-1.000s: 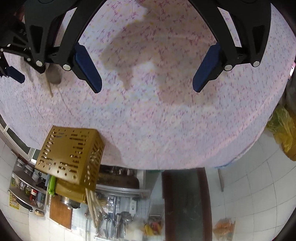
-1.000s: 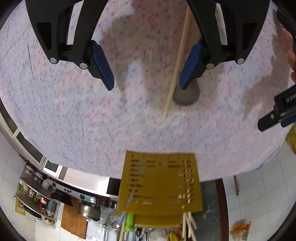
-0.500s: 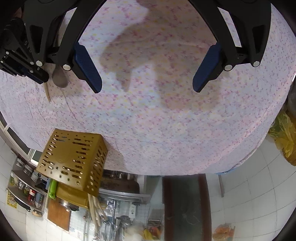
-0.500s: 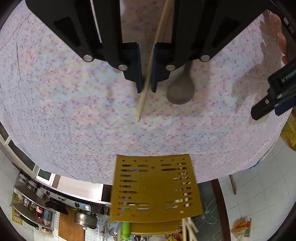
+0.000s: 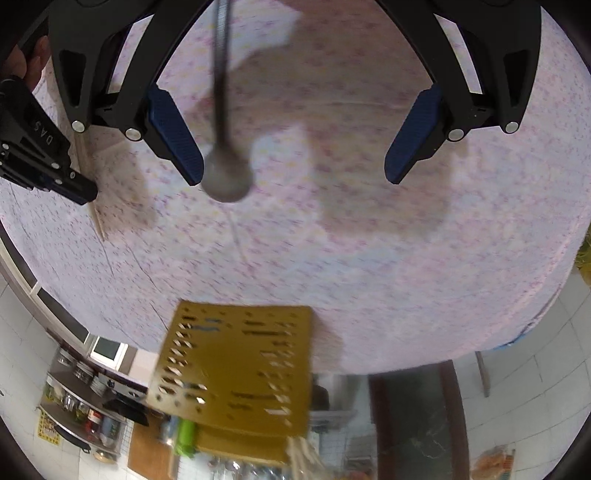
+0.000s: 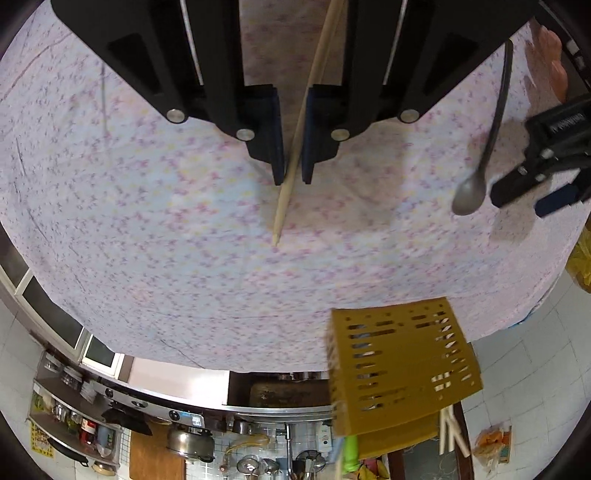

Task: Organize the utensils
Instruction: 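Close the right tool on a chopstick while the left tool closes on the grey spoon, then lift the grey spoon and chopstick and carry both over the holder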

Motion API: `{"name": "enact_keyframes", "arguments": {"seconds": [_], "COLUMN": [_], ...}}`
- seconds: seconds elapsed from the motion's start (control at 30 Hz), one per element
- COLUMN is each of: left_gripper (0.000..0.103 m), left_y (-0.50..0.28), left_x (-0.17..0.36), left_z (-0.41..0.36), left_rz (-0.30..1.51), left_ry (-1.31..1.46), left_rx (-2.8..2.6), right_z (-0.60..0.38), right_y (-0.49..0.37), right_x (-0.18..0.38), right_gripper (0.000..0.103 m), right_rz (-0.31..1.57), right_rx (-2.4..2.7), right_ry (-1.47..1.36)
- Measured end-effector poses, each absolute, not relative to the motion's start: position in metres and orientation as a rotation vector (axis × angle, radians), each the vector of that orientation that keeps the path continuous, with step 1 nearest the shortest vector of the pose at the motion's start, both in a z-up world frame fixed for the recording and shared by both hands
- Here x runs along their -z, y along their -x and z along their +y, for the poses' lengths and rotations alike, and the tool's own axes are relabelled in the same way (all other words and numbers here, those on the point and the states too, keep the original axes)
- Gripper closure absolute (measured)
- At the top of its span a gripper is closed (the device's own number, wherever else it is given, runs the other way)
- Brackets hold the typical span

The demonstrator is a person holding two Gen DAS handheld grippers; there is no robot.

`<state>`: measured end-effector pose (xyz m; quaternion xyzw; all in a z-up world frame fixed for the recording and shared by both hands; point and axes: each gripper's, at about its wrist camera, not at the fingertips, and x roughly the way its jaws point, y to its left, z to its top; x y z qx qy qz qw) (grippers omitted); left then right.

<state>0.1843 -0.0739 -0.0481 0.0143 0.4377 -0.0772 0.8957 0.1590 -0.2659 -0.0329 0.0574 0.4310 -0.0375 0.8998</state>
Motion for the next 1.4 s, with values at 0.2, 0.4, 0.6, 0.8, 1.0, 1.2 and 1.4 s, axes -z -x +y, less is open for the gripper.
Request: {"name": "enact_keyframes", "arguments": {"seconds": [0.2,0.4,0.6,0.8,1.0,1.2,1.4], "left_gripper": [0.02,0.04,0.065,0.068,0.068,0.068,0.068], "left_y": [-0.192,-0.197,-0.203,-0.203,-0.2,-0.196,-0.193], "left_x": [0.062,0.061,0.057,0.056,0.054,0.044,0.031], "left_z": [-0.097,-0.105,-0.109,-0.112,-0.108,-0.098,-0.086], "left_rz": [0.963,0.962,0.998,0.998,0.986,0.946,0.897], "left_ry": [-0.052,-0.08,-0.066,-0.078,-0.061,-0.052,-0.049], "left_rx": [0.187,0.173,0.167,0.163,0.159,0.151,0.132], "right_z": [-0.275,-0.276,-0.28,-0.276,-0.274,-0.268,-0.261], "right_y": [-0.157,-0.161,-0.17,-0.171,-0.164,-0.158,-0.155], "right_x": [0.039,0.039,0.039,0.038,0.036,0.025,0.013], "right_gripper": [0.093,0.093,0.093,0.093,0.096,0.097,0.097], "right_rz": [0.887,0.891,0.92,0.916,0.891,0.844,0.801], "right_rx": [0.061,0.068,0.109,0.129,0.104,0.087,0.071], "right_ry": [-0.148,-0.154,-0.221,-0.199,-0.207,-0.197,-0.193]}}
